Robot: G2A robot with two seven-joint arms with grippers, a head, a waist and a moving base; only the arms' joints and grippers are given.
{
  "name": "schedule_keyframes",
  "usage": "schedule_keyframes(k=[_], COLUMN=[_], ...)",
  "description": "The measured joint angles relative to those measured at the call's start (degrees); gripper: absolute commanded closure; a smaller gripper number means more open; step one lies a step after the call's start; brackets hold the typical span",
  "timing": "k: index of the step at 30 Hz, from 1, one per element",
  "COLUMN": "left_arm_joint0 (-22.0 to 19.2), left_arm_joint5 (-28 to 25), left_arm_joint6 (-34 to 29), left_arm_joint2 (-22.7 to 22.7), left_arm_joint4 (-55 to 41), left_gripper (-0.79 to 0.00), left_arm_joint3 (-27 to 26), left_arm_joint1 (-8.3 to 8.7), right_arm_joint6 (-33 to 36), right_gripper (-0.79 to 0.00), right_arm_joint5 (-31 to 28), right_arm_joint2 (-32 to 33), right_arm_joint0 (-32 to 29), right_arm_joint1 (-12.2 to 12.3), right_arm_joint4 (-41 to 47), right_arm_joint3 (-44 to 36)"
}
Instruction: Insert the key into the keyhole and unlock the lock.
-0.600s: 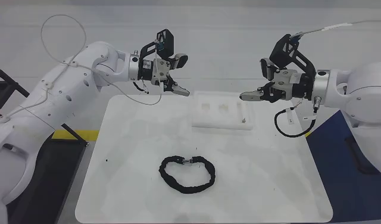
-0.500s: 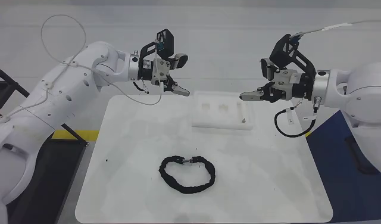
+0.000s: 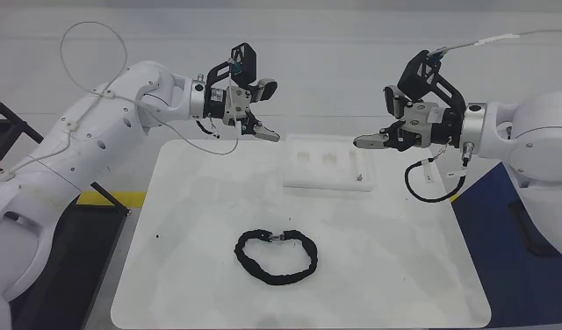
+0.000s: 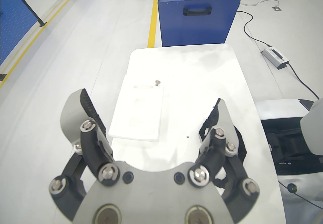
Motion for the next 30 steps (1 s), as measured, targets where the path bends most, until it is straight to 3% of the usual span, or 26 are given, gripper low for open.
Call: schedule_keyframes(k=[7, 15, 30], left_arm_joint0=[0.0, 0.0, 0.0], left_arm_joint5=[0.0, 0.0, 0.0], left_arm_joint6=[0.0, 0.0, 0.0], left_arm_joint2=[0.0, 0.0, 0.0], left_arm_joint4=[0.0, 0.0, 0.0], left_gripper=[-0.785, -0.785, -0.785], left_arm_joint3=[0.0, 0.0, 0.0], left_arm_joint1=[0.0, 0.0, 0.0], right_arm_joint6=[-0.1, -2.8, -3.0], right_gripper=[-0.785, -0.785, -0.785], right_arm_joint5=[0.1, 3.6, 8.8], right_arm_joint2=[0.0, -1.2, -9.0], right_arm_joint0=[-0.1, -4.0, -5.4], right_arm_joint1=[0.0, -0.3, -2.8], right_arm_joint4=[-0.1, -1.0, -4.0], right_arm_joint3=[0.1, 6.3, 15.4])
